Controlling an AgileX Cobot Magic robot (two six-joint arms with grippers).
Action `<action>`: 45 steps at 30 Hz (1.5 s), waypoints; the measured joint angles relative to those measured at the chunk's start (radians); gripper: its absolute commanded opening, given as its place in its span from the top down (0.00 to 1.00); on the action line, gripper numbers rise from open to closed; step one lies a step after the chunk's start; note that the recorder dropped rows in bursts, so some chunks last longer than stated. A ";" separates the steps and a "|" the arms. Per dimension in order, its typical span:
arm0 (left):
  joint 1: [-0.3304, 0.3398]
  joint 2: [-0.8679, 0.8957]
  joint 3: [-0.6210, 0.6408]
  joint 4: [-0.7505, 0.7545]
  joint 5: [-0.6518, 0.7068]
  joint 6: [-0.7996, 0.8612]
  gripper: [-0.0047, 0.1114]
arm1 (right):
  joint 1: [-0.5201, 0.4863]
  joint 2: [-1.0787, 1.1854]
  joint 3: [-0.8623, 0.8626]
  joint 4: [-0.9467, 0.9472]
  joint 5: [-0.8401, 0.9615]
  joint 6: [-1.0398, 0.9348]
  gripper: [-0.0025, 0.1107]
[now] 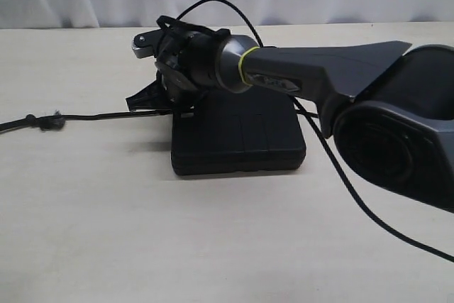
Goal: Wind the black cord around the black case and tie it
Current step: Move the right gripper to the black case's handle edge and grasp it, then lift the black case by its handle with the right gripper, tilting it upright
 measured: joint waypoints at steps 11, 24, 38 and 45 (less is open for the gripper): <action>0.000 0.000 0.000 0.000 0.000 0.000 0.96 | 0.002 0.005 0.000 0.012 0.035 0.016 0.94; 0.000 0.000 0.000 0.000 0.000 0.000 0.96 | -0.002 -0.078 0.011 0.135 0.170 -0.156 0.94; 0.000 0.000 0.000 0.000 0.000 0.000 0.96 | -0.191 -0.355 0.015 0.666 0.397 -0.528 0.94; 0.000 0.000 0.000 0.000 0.000 0.000 0.96 | -0.298 -0.392 0.029 0.990 0.427 -0.658 0.94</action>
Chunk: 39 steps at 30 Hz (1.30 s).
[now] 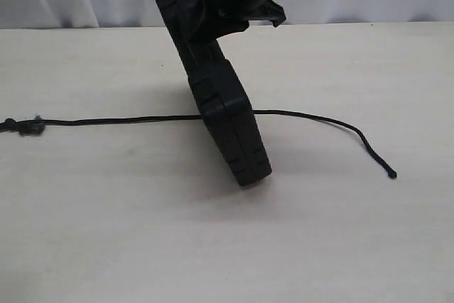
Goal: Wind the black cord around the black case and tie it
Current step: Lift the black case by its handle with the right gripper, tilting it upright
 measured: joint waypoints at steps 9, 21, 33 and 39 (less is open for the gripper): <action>0.000 0.000 0.000 0.000 0.000 0.000 0.96 | -0.042 -0.027 0.120 0.097 -0.069 -0.041 0.94; 0.000 0.000 0.000 0.000 0.000 0.000 0.96 | -0.048 -0.052 0.123 -0.037 -0.083 0.002 0.94; 0.000 0.000 0.000 0.000 0.000 0.000 0.96 | -0.048 -0.069 0.115 -0.182 -0.089 0.001 0.73; 0.000 0.000 0.000 0.000 0.000 0.000 0.96 | -0.048 -0.071 0.111 -0.237 -0.080 0.017 0.73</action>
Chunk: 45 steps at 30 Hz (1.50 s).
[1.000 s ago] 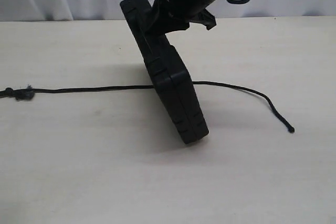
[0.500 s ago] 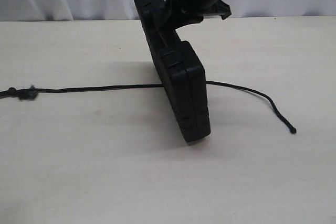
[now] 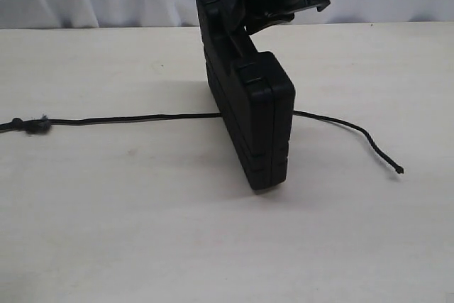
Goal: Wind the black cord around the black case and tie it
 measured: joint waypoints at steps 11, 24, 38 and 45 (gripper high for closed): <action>0.000 0.000 0.000 0.000 0.000 0.000 0.96 | -0.001 -0.009 0.000 -0.115 0.019 0.041 0.73; 0.000 0.000 0.000 0.000 0.000 0.000 0.96 | -0.001 -0.009 0.000 -0.092 0.011 0.028 0.62; 0.000 0.000 0.000 0.000 0.000 0.000 0.96 | -0.002 -0.009 -0.002 -0.132 0.028 0.042 0.62; 0.000 0.000 0.000 0.000 0.000 0.000 0.96 | -0.007 -0.009 -0.002 -0.132 0.033 0.048 0.62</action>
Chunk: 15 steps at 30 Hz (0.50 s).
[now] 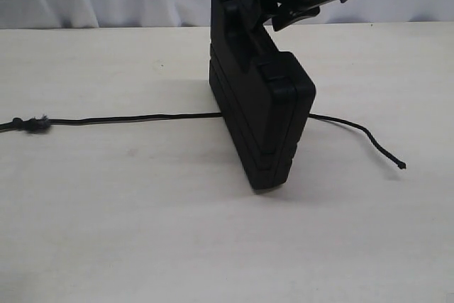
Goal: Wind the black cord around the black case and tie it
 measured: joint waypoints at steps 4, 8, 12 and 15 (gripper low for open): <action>0.000 0.000 0.000 0.000 0.000 0.000 0.96 | -0.001 0.000 0.002 0.000 0.000 0.002 0.62; 0.000 0.000 0.000 0.000 0.000 0.000 0.96 | -0.001 0.000 0.004 0.000 -0.002 -0.004 0.62; 0.000 0.000 0.000 0.000 0.000 0.000 0.96 | -0.001 -0.002 0.011 0.009 -0.009 -0.006 0.62; 0.000 0.000 0.000 0.000 0.000 0.000 0.96 | -0.001 -0.004 0.021 0.013 -0.022 -0.006 0.62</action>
